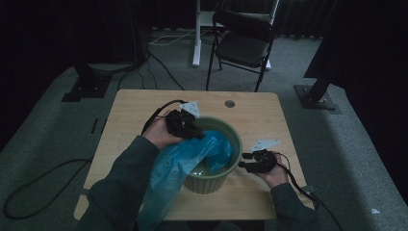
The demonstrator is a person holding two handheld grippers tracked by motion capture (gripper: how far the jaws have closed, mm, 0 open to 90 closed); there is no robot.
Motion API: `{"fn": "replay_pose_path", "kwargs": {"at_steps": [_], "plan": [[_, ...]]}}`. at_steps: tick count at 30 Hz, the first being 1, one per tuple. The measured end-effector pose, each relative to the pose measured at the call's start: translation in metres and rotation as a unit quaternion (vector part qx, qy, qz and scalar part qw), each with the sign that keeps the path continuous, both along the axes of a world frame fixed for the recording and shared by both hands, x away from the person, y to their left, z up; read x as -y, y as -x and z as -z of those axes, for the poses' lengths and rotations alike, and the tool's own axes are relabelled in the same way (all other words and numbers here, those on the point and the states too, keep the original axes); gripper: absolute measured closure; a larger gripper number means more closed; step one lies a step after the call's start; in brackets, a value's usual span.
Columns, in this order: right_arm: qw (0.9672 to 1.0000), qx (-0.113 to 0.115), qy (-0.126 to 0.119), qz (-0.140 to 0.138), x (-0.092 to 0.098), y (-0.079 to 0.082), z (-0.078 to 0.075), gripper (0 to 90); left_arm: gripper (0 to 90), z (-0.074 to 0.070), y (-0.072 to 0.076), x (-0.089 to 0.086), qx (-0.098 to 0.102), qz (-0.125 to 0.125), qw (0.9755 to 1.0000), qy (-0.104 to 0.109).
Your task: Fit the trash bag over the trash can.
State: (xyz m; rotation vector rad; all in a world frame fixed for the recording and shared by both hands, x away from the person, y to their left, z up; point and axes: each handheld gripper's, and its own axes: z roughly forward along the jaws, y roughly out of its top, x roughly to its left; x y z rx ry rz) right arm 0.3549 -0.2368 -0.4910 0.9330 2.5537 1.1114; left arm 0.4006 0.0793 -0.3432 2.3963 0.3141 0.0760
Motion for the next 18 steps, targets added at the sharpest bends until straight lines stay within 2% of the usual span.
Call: {"fn": "replay_pose_path", "kwargs": {"at_steps": [3,5,6,12,13,16,18], "plan": [[1.0000,0.001,-0.001,0.001,0.001,0.000,0.000,54.1,65.8,-0.001,0.000,-0.004,0.001,-0.008,0.9999,0.007],[1.0000,0.000,-0.001,0.001,0.001,0.000,0.000,54.1,63.8,-0.007,0.002,-0.013,0.007,-0.017,0.9996,0.022],[1.0000,0.000,-0.001,0.001,0.001,0.000,0.000,54.1,62.7,-0.007,0.002,-0.013,0.007,-0.017,0.9996,0.022],[1.0000,0.000,0.000,0.001,0.001,0.000,0.000,54.2,61.5,-0.020,0.018,-0.033,0.032,-0.025,0.9984,0.039],[1.0000,-0.001,0.001,0.001,0.000,0.000,0.000,54.2,61.3,-0.022,0.021,-0.036,0.036,-0.028,0.9979,0.047],[1.0000,-0.001,0.000,0.000,0.000,0.000,0.000,54.2,61.3,-0.021,0.029,-0.049,0.042,-0.035,0.9964,0.064],[1.0000,-0.001,0.000,0.000,0.000,0.000,0.000,54.2,61.1,-0.020,0.031,-0.052,0.042,-0.038,0.9961,0.067]]}}
